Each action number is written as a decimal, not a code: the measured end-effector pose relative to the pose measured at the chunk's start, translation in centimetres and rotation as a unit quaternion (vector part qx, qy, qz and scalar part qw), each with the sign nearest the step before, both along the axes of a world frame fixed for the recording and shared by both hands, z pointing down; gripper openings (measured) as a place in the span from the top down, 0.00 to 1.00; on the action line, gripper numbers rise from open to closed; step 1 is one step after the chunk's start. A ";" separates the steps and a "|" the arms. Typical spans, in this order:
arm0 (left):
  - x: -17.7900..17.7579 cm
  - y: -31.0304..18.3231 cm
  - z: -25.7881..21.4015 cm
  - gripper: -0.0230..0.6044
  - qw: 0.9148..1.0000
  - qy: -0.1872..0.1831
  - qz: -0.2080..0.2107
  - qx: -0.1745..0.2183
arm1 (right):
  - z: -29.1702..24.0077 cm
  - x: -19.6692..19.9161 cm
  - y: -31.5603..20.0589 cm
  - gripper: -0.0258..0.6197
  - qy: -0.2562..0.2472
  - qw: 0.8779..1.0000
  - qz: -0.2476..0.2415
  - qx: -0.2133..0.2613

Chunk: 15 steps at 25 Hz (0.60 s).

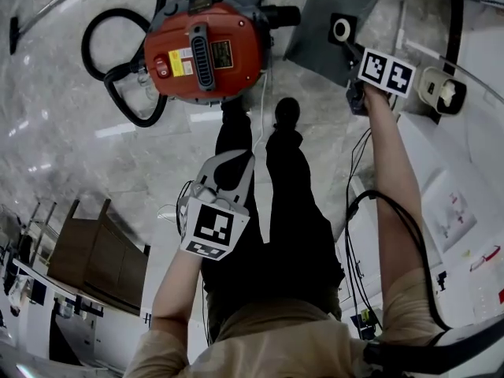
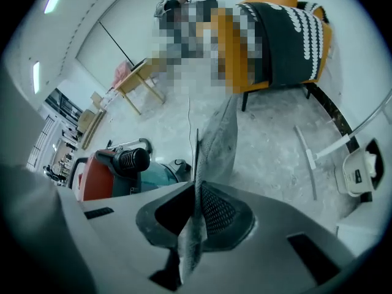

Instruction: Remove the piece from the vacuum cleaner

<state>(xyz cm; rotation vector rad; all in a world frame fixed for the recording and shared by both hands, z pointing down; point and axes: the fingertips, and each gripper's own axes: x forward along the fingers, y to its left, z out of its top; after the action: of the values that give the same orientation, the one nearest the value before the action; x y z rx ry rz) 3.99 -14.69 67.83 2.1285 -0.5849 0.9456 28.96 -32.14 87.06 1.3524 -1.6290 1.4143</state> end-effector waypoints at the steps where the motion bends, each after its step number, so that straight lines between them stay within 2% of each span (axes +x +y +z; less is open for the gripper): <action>1: 0.1 0.1 0.0 0.97 1.000 -0.001 0.004 0.000 | 0.0 0.2 0.3 0.91 -0.002 1.000 0.004 0.000; 5: 0.9 -0.3 0.0 0.97 1.000 -0.002 0.015 0.008 | 0.3 1.2 1.1 0.91 -0.008 1.000 0.020 0.001; 11: 2.7 0.0 -0.2 0.97 0.999 0.000 0.039 0.015 | 0.0 4.3 3.5 0.91 -0.020 0.997 0.073 -0.006; 15: 3.3 0.9 -0.6 0.97 0.999 -0.007 0.049 0.008 | 0.0 6.0 5.9 0.91 -0.014 0.997 0.072 -0.017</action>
<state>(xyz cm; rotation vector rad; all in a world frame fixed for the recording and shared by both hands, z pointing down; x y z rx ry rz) 7.26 -13.79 67.20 2.1826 -0.5006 1.0135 34.97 -26.20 87.07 1.4617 -1.5433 1.5450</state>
